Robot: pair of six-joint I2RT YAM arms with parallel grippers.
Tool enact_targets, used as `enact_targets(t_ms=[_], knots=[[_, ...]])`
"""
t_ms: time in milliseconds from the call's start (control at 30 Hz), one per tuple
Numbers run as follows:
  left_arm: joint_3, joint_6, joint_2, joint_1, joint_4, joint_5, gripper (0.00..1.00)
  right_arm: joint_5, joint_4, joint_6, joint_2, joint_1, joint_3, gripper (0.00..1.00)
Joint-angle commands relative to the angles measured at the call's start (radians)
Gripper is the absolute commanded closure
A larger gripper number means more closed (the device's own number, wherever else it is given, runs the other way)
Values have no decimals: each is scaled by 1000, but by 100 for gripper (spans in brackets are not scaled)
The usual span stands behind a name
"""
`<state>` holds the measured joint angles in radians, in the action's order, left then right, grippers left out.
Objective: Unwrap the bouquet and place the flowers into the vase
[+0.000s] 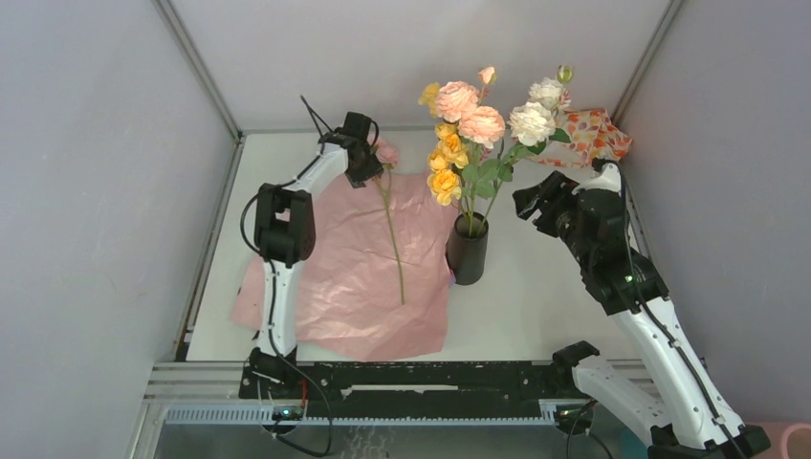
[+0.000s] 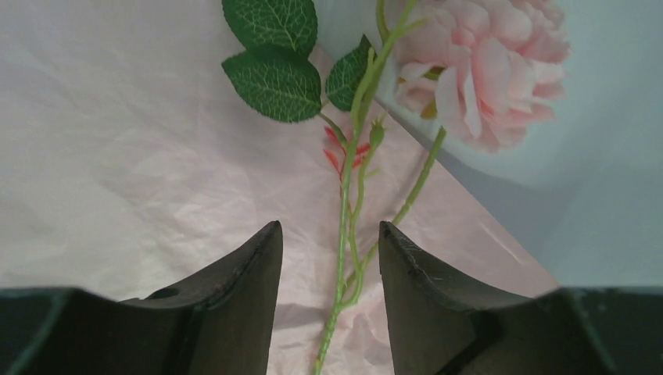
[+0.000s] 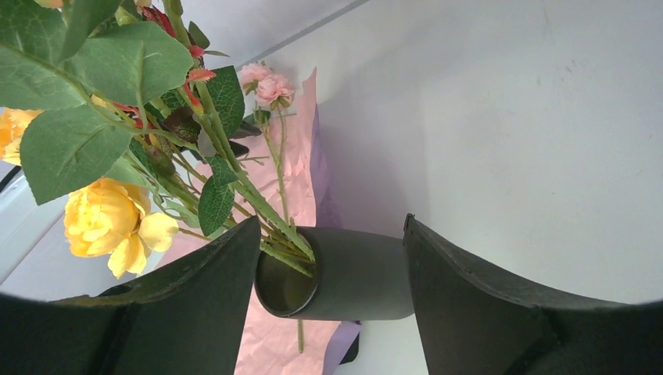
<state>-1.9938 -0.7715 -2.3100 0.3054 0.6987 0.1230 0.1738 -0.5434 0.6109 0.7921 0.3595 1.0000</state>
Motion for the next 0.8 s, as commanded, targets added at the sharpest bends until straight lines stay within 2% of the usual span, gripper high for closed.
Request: enact_targets(t_ms=[0,767], knots=[[-87,-12,-53,-10,13,-29,47,-5,49,0,-4,-9,-3,24],[-168,-9,-154,-12,19,-45,49,-11,51,4,-4,-13,-14,24]])
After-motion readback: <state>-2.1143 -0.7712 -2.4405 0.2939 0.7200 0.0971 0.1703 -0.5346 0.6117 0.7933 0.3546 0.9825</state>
